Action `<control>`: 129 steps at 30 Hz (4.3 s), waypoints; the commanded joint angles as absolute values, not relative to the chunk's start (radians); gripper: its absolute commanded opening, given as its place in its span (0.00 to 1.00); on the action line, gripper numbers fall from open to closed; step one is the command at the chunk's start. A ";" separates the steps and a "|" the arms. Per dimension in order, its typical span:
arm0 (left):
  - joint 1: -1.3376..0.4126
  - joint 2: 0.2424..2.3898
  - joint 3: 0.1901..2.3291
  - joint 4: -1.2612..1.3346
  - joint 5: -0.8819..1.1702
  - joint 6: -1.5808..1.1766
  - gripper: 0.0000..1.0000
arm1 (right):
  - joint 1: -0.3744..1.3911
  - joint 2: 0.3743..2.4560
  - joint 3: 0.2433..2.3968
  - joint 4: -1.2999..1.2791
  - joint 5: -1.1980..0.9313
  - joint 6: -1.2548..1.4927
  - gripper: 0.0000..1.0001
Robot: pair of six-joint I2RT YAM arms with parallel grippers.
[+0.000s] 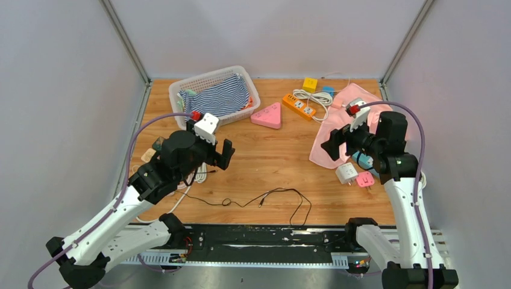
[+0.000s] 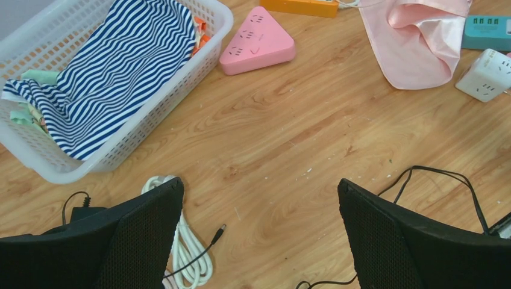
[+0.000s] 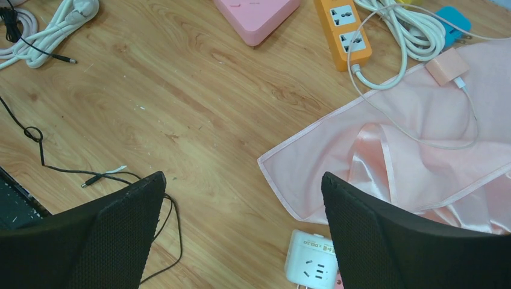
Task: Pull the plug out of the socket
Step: Move the socket to the center of the board.
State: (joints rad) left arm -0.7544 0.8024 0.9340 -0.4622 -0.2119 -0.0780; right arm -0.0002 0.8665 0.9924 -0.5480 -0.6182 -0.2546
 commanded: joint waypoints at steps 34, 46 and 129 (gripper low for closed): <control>-0.785 0.927 0.746 -0.450 -0.643 -0.372 1.00 | 0.161 0.916 0.827 -0.676 -0.773 -0.740 1.00; -0.784 1.041 0.765 -0.368 -0.848 -0.311 1.00 | 0.160 0.998 0.866 -0.756 -0.736 -0.795 1.00; -0.400 1.438 0.882 -0.433 -0.342 -0.392 0.98 | 0.485 1.042 0.874 -0.765 -0.507 -0.759 1.00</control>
State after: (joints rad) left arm -0.4576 1.3838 0.8314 -0.4137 -0.3073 -0.4397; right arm 0.4843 1.0416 0.8612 -0.7559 -0.5190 -0.7738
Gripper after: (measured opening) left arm 0.980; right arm 0.999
